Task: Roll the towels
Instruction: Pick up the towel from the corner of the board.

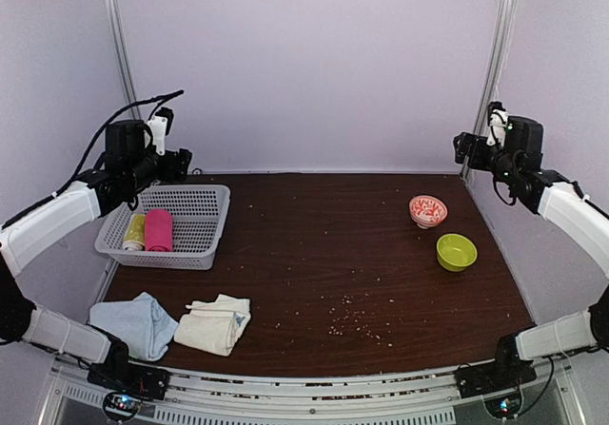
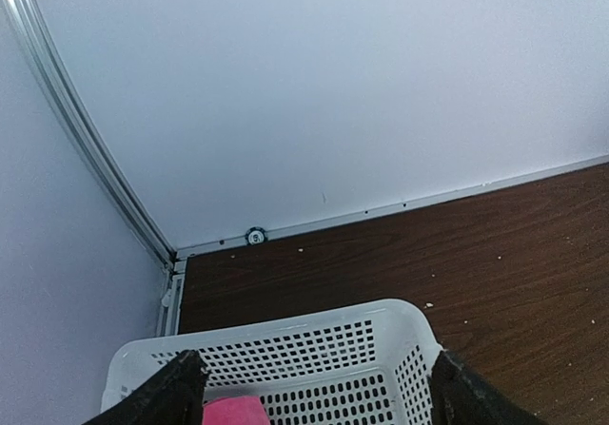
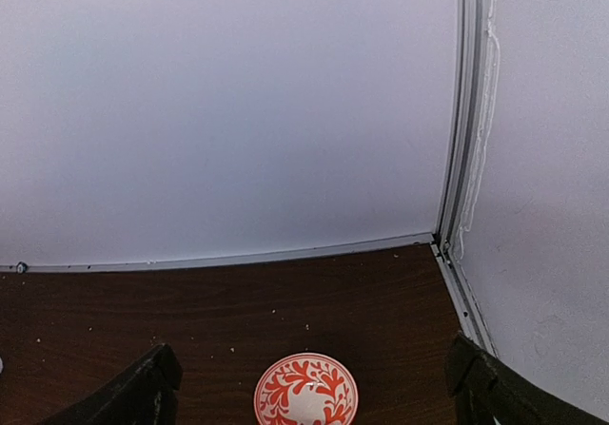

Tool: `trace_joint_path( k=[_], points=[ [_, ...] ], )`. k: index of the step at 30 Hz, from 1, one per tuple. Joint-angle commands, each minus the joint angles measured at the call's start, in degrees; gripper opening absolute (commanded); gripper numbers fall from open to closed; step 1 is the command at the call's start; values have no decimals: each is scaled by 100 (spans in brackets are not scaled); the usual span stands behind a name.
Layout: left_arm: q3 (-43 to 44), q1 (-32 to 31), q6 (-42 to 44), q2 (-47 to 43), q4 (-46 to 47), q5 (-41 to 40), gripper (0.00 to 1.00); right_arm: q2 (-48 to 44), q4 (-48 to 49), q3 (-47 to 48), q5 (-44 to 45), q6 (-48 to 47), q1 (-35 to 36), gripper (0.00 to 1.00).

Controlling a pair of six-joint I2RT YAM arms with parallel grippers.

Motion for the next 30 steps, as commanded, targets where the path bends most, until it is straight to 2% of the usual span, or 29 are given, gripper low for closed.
trace_joint_path(
  k=[1,5,11,14,16,17,18,19,21,22,23,24,25,28,30],
  points=[
    [284,210,-149,45,-257,741,80,214,-461,362,-835,-436,-77,100],
    [378,99,-134,-13,-699,1399,78,520,-921,650,-1456,-898,41,98],
    [367,-654,-179,-153,-1257,1895,72,1023,-1602,1054,-1835,-1671,782,91],
    [368,-1053,-279,-127,-1630,2145,62,1262,-1847,1178,-2091,-1928,1359,87],
    [381,-1353,-341,-107,-1953,2262,52,1439,-2006,1239,-2279,-2077,1793,81],
    [385,-1481,-385,-99,-2113,2309,45,1544,-2103,1266,-2404,-2162,2039,69],
    [378,-1616,-425,-94,-2295,2360,32,1649,-2189,1290,-2538,-2280,2252,44],
    [371,-1734,-476,-93,-2486,2402,21,1767,-2270,1333,-2572,-2356,2468,33],
    [305,-1906,-697,-121,-2763,2376,11,1980,-2297,1373,-2735,-2363,2857,19],
    [267,-1964,-809,-134,-2903,2364,14,2062,-2248,1359,-2805,-2316,3038,17],
    [212,-2009,-956,-137,-3020,2319,31,2133,-2123,1321,-2827,-2241,3211,29],
    [172,-2055,-1093,-118,-3172,2232,52,2213,-1937,1279,-2808,-2142,3396,49],
    [128,-2097,-1238,-95,-3326,2094,61,2321,-1798,1282,-2787,-2098,3579,73],
    [-31,-2156,-1702,-53,-3744,1733,75,2834,-1855,1600,-2818,-2101,4113,91],
    [-156,-2169,-1964,-148,-3969,1591,75,3236,-1908,1870,-2971,-2065,4397,94]
  ],
)
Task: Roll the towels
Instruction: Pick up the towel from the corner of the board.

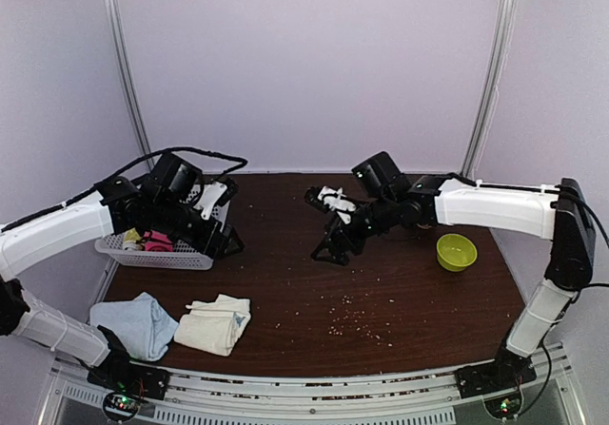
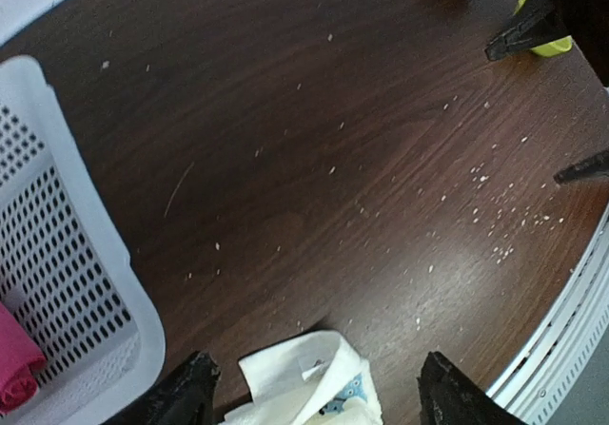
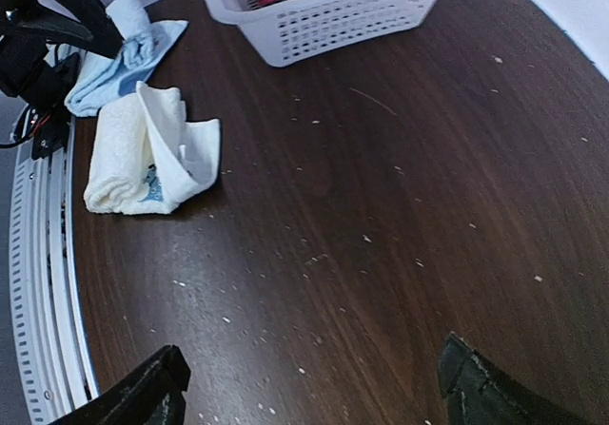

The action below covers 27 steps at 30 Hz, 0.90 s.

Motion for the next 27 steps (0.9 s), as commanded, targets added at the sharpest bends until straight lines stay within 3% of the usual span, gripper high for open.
trace_joint_path(
  k=[1,7,11,27],
  points=[
    [-314,-50,-881,-224,-805,-495,75,745,84,614,-345,70,626,94],
    [-535,27,-1962,-596,-1827,-1577,72,1837,410,1248,-526,139,1384,83],
    [-749,183,-2440,-565,-2371,-2038,83,2609,202,1980,-408,87,1763,76],
    [-1287,295,-2523,-817,-1706,-1811,77,3363,670,2686,347,253,1976,63]
  ],
)
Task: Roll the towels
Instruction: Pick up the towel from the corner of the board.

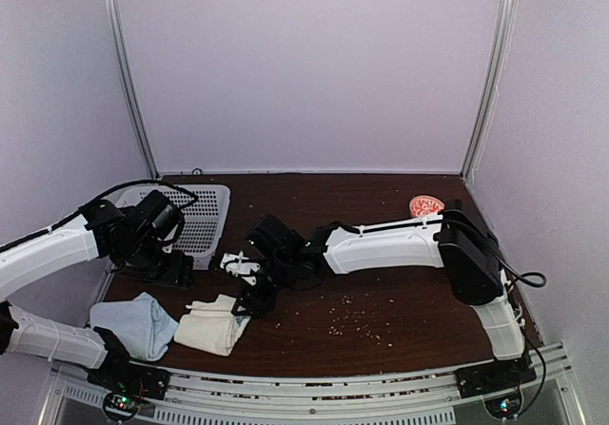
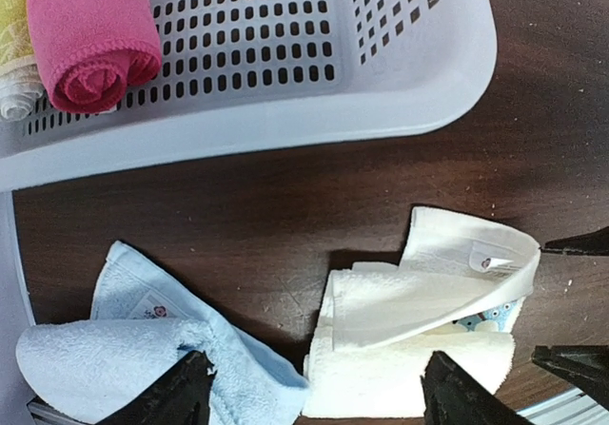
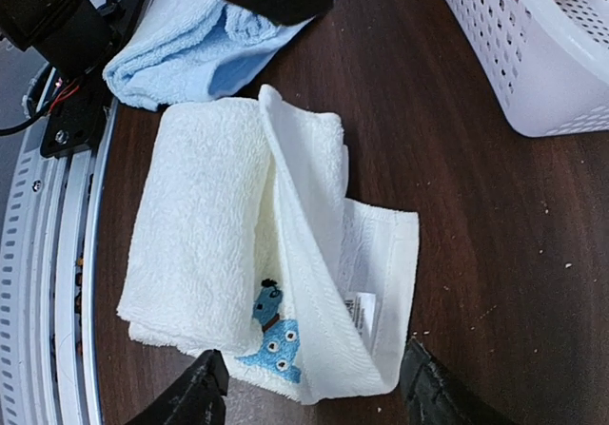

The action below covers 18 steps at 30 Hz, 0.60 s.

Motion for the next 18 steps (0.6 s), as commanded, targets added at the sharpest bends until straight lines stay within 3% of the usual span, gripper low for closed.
trace_joint_path(
  k=[1,3,8,12,15,18],
  points=[
    [-183,41,11,70,254,10,76,133,256,161,294,36,-1,63],
    [-238,39,37,85,382,91,74,215,249,212,318,11,-2,60],
    [-284,39,46,123,501,160,66,450,-68,463,207,-170,8,37],
    [-322,39,73,57,500,112,65,511,-206,576,204,-247,29,37],
    [-307,40,74,46,502,84,64,508,-278,685,267,-264,33,16],
    [-289,38,77,61,528,50,64,357,-314,696,334,-324,33,3]
  ],
)
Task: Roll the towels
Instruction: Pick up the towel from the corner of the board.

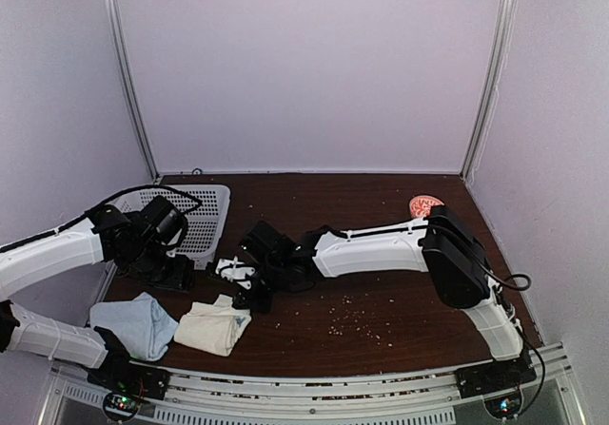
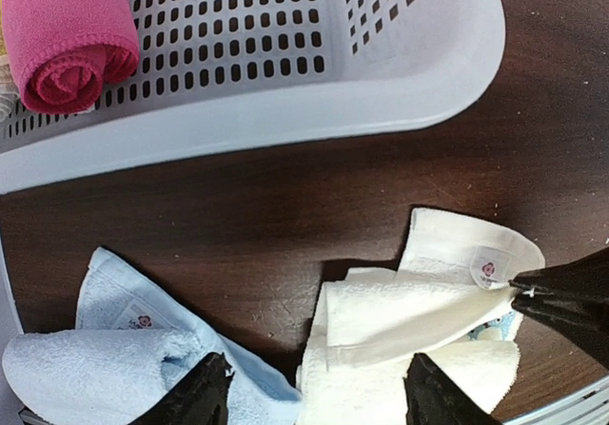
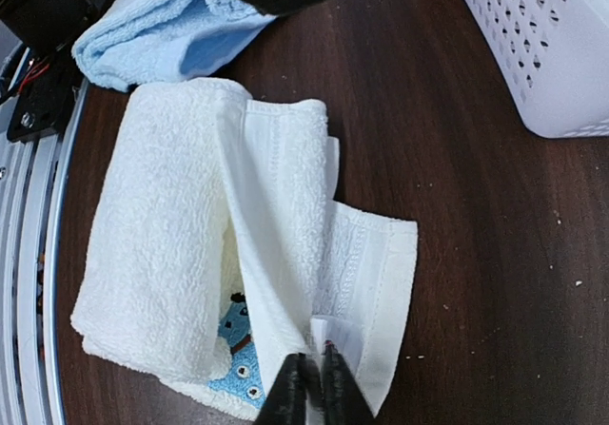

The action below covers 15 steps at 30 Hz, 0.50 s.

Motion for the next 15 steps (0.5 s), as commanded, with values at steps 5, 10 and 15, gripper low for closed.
trace_joint_path(
  k=[5,10,15],
  points=[
    [36,41,52,-56,190,-324,62,-633,-532,348,116,-326,23,0],
    [268,39,14,-132,144,-694,60,-1463,-1042,563,-28,-325,-171,0],
    [533,39,202,-253,558,-784,60,-2534,-1461,1026,-740,-6,-835,0]
  ],
)
